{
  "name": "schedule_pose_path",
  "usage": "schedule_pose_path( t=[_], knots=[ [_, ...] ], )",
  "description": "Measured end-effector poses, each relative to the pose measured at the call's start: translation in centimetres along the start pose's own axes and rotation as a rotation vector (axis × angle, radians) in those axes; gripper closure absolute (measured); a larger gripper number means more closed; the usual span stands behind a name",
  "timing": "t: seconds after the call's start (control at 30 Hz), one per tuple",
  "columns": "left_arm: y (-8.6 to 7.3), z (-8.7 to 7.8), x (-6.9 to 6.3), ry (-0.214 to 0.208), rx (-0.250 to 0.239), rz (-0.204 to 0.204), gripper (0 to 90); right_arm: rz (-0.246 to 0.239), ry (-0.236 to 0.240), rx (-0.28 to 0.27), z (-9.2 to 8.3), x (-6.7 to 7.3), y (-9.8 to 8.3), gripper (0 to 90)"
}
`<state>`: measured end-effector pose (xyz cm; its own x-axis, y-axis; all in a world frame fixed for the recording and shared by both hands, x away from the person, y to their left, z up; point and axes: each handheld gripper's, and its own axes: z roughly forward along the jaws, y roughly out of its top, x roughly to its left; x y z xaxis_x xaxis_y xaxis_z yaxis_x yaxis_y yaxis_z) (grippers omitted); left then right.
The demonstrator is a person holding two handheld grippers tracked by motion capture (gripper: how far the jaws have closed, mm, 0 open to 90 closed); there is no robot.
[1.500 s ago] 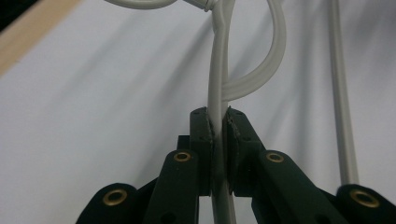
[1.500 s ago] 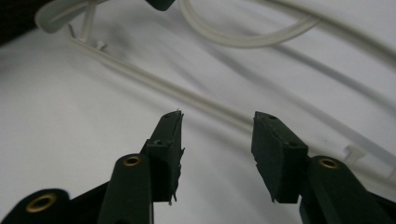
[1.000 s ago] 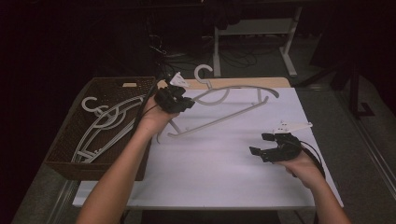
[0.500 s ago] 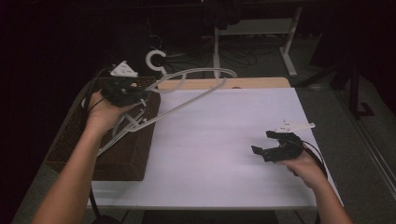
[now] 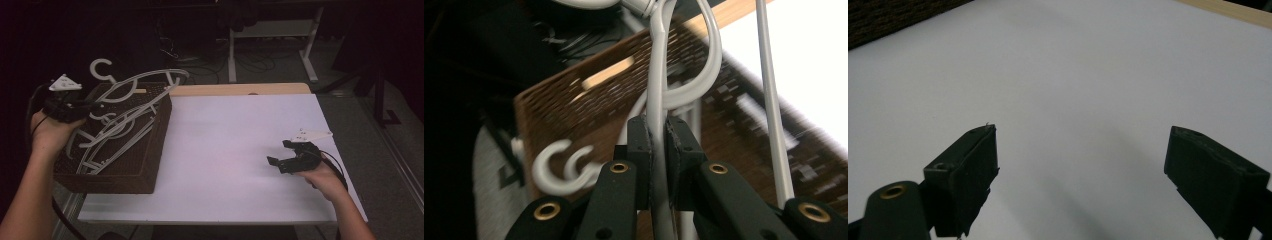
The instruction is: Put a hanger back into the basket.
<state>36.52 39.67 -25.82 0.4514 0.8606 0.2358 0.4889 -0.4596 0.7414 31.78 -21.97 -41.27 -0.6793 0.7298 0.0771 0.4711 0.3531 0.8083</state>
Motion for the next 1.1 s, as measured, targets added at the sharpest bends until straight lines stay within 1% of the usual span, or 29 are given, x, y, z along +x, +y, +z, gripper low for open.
schedule_pose_path(
  t=[0.07,0.13,0.23,0.3,0.4,0.5,0.57,0.63,0.73,0.77,0.8,0.87,0.93,0.97,1.03,1.1],
  knots=[
    [-1.3,-0.4,1.3,0.028,0.008,-0.026,82.3,0.005,-0.004,0.004,0.1,0.0,0.0,13.1],
    [-2.4,-0.8,2.3,0.042,0.007,-0.049,82.3,0.004,-0.006,0.007,0.1,-0.1,-0.1,13.1],
    [-3.8,-0.8,3.1,0.051,0.014,-0.068,82.3,0.005,-0.008,0.011,0.1,-0.1,-0.1,13.1],
    [-4.6,-0.5,3.4,0.059,0.031,-0.069,82.3,0.004,-0.008,0.011,0.2,-0.1,-0.1,13.2],
    [-5.5,0.4,3.3,0.063,0.053,-0.068,82.3,0.003,-0.009,0.013,0.2,0.0,-0.1,13.1],
    [-6.2,1.5,3.1,0.047,0.071,-0.07,82.3,-0.001,-0.01,0.015,0.3,0.1,0.0,13.2],
    [-6.5,2.2,2.9,0.047,0.083,-0.076,82.3,0.0,-0.009,0.014,0.3,0.1,0.0,13.2],
    [-6.8,2.8,2.7,0.047,0.104,-0.059,82.2,-0.002,-0.01,0.013,0.2,0.1,0.0,13.2],
    [-7.3,3.7,2.4,0.044,0.137,-0.052,82.0,0.002,-0.012,0.015,0.2,0.1,-0.1,13.2],
    [-7.4,4.1,2.3,0.044,0.156,-0.044,81.9,0.003,-0.011,0.014,0.2,0.0,-0.1,13.2],
    [-7.5,4.2,2.1,0.058,0.169,-0.036,81.8,0.003,-0.012,0.014,0.2,0.0,-0.1,13.2],
    [-7.4,4.3,2.1,0.061,0.171,-0.044,81.7,0.003,-0.012,0.014,0.1,0.0,-0.1,13.2],
    [-7.2,4.4,2.0,0.075,0.161,-0.034,81.7,0.002,-0.012,0.015,0.2,-0.1,-0.1,13.2],
    [-7.2,4.4,2.0,0.075,0.161,-0.034,81.7,0.002,-0.012,0.015,0.2,-0.1,-0.1,13.2],
    [-6.9,4.8,2.0,0.068,0.142,-0.008,81.8,0.003,-0.011,0.018,0.3,0.0,-0.1,13.2],
    [-6.8,5.3,1.9,0.078,0.144,0.015,81.7,-0.001,-0.01,0.017,0.3,0.1,0.0,13.2]
  ],
)
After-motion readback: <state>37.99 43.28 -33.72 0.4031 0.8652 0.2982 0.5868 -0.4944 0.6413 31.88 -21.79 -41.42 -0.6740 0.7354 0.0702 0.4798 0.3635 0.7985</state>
